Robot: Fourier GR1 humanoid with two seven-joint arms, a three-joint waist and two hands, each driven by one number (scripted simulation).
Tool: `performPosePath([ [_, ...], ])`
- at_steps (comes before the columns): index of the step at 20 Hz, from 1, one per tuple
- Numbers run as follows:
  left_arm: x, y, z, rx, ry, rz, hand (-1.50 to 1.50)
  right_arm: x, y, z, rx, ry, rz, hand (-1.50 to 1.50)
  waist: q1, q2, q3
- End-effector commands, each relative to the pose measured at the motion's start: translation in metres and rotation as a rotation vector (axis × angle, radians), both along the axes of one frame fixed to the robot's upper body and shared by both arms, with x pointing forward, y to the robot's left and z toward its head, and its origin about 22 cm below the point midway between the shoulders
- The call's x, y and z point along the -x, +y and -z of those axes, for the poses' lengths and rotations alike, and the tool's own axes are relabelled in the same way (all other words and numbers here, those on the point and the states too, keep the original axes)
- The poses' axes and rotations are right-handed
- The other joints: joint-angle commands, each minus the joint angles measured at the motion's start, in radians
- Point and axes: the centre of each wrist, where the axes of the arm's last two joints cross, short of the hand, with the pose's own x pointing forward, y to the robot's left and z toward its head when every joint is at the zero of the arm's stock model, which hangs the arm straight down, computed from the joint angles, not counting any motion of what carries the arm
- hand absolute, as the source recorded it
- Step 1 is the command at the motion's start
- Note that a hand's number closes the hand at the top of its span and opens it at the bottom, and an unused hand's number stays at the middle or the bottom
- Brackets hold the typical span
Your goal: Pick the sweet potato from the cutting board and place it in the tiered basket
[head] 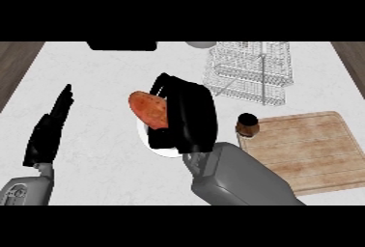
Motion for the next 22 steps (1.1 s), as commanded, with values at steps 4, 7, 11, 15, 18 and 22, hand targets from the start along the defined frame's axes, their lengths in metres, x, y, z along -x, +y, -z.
performPosePath([
  [4, 0.006, -0.004, -0.016, 0.006, -0.011, 0.001, 0.00, 0.012, -0.008, -0.058, 0.082, -0.180, 0.147, 1.50, -0.008, 0.002, 0.001],
  [7, 0.003, -0.007, -0.008, 0.009, -0.009, 0.014, 0.00, -0.013, -0.022, -0.092, 0.134, -0.158, 0.168, 1.50, -0.005, 0.007, 0.000],
  [11, 0.000, -0.019, -0.006, 0.014, -0.026, -0.003, 0.00, -0.032, -0.052, -0.111, 0.078, -0.131, 0.107, 1.50, -0.005, 0.009, 0.001],
  [15, 0.007, -0.002, -0.007, 0.015, -0.019, 0.012, 0.00, -0.045, -0.057, -0.095, 0.129, -0.135, 0.117, 1.50, 0.000, 0.009, 0.001],
  [18, 0.010, 0.013, 0.004, 0.006, -0.023, 0.008, 0.00, -0.074, -0.063, -0.088, 0.178, -0.146, 0.119, 1.50, 0.007, 0.012, 0.000],
  [22, 0.003, -0.005, -0.009, 0.009, -0.036, 0.005, 0.00, -0.089, -0.087, -0.088, 0.334, -0.181, 0.213, 1.50, 0.004, 0.011, 0.001],
])
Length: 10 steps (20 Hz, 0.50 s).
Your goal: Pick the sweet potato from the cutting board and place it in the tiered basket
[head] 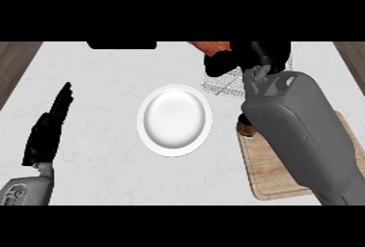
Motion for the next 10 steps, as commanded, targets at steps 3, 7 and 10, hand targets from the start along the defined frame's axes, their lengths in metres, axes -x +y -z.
performPosePath([
  [3, -0.005, 0.011, 0.009, 0.008, 0.009, -0.008, 0.00, -0.034, -0.039, -0.002, 0.245, -0.024, 0.158, 1.50, -0.003, 0.005, -0.001],
  [7, -0.006, 0.008, -0.003, 0.001, -0.001, 0.006, 0.00, -0.057, -0.067, 0.014, 0.301, -0.043, 0.211, 1.50, 0.006, 0.004, 0.000],
  [10, -0.011, 0.005, -0.001, -0.003, -0.001, 0.008, 0.00, -0.059, -0.079, 0.018, 0.305, -0.043, 0.197, 1.50, -0.002, 0.001, 0.000],
])
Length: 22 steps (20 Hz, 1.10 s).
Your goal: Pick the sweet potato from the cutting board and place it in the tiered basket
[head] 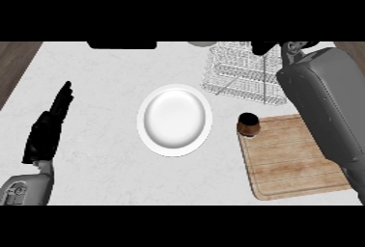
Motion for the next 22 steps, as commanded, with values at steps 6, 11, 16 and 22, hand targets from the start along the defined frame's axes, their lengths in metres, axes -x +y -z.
performPosePath([
  [6, -0.014, -0.006, -0.019, 0.016, -0.006, 0.004, 0.00, -0.032, -0.064, 0.011, 0.018, 0.103, -0.070, 1.50, 0.003, 0.001, 0.000],
  [11, 0.004, -0.003, 0.010, 0.002, 0.002, -0.002, 0.00, -0.042, -0.065, 0.037, -0.081, 0.156, -0.105, 1.50, 0.005, 0.001, 0.000],
  [16, 0.008, 0.005, -0.015, -0.001, -0.022, 0.005, 0.00, -0.045, -0.100, 0.061, -0.248, 0.299, -0.063, 1.50, 0.014, -0.001, 0.001],
  [22, -0.003, -0.007, 0.004, 0.010, 0.011, 0.010, 0.00, -0.046, -0.096, 0.085, -0.339, 0.320, -0.051, -1.50, 0.005, 0.004, 0.000],
])
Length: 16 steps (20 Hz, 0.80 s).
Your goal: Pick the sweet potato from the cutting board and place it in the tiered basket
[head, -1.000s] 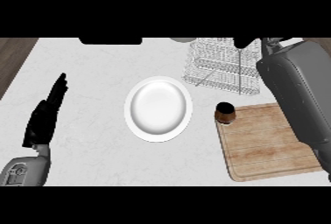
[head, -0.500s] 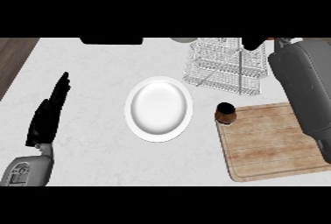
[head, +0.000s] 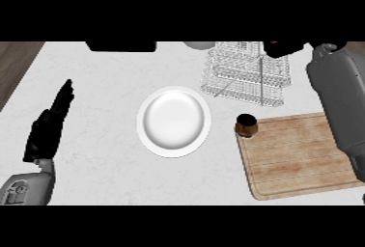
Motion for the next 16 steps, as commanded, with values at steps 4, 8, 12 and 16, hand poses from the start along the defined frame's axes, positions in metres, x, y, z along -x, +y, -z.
performPosePath([
  [4, -0.009, -0.005, -0.004, -0.013, 0.002, -0.015, 0.00, 0.004, -0.008, 0.033, -0.177, -0.049, 0.014, -1.50, 0.001, 0.023, 0.009],
  [8, -0.009, -0.007, -0.014, 0.003, 0.006, -0.002, 0.00, 0.007, -0.013, 0.014, -0.245, -0.182, 0.029, -1.50, 0.001, 0.020, 0.009],
  [12, 0.004, 0.007, 0.000, 0.001, 0.014, -0.009, 0.00, 0.013, -0.040, -0.002, -0.287, -0.271, 0.076, -1.50, 0.000, 0.019, 0.008],
  [16, 0.002, 0.002, 0.010, -0.007, -0.005, -0.037, 0.00, 0.027, -0.084, -0.045, -0.344, -0.220, 0.153, -1.50, -0.012, 0.017, 0.008],
])
